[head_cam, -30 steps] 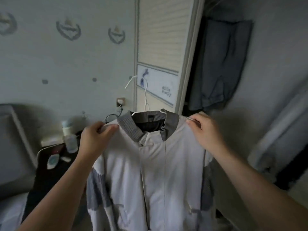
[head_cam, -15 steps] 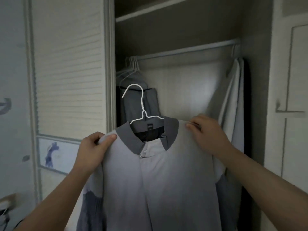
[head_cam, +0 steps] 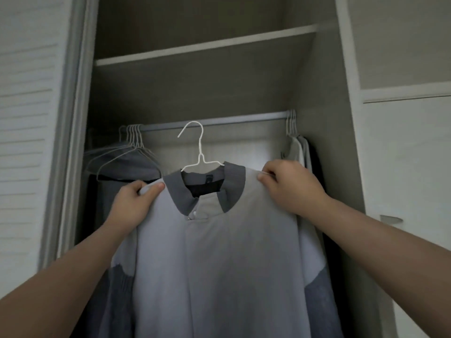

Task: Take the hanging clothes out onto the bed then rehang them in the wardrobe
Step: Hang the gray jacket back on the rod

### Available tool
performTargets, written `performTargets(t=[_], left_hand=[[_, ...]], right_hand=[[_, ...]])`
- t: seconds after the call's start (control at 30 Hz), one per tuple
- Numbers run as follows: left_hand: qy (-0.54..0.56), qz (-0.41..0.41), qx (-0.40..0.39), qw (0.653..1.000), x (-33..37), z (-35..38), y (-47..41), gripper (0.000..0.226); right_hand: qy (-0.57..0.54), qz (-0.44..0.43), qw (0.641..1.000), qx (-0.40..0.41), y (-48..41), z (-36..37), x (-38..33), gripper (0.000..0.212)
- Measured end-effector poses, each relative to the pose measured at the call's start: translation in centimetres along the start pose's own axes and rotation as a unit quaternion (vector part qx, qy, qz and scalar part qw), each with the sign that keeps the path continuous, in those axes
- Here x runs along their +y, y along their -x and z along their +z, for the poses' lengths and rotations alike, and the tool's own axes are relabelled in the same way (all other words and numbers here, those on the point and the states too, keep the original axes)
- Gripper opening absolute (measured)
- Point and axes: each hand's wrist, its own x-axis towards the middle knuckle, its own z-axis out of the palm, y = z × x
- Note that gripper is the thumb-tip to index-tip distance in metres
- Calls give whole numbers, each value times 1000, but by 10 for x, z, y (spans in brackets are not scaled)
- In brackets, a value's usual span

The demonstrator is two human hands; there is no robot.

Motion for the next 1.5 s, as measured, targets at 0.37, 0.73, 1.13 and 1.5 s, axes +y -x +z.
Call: performTargets(t=[0.37, 0.73, 1.13, 1.5], left_hand=[[73, 20, -5, 997, 8, 118, -108, 48], [88, 34, -17, 995, 8, 219, -217, 56], [324, 39, -83, 942, -13, 283, -264, 51], [402, 72, -116, 905, -32, 301, -252, 38]], right_hand=[[123, 55, 990, 31, -71, -11, 19, 24], [181, 83, 975, 96, -149, 8, 13, 20], [179, 131, 968, 120, -226, 100, -16, 14], [232, 158, 955, 99, -219, 139, -13, 20]])
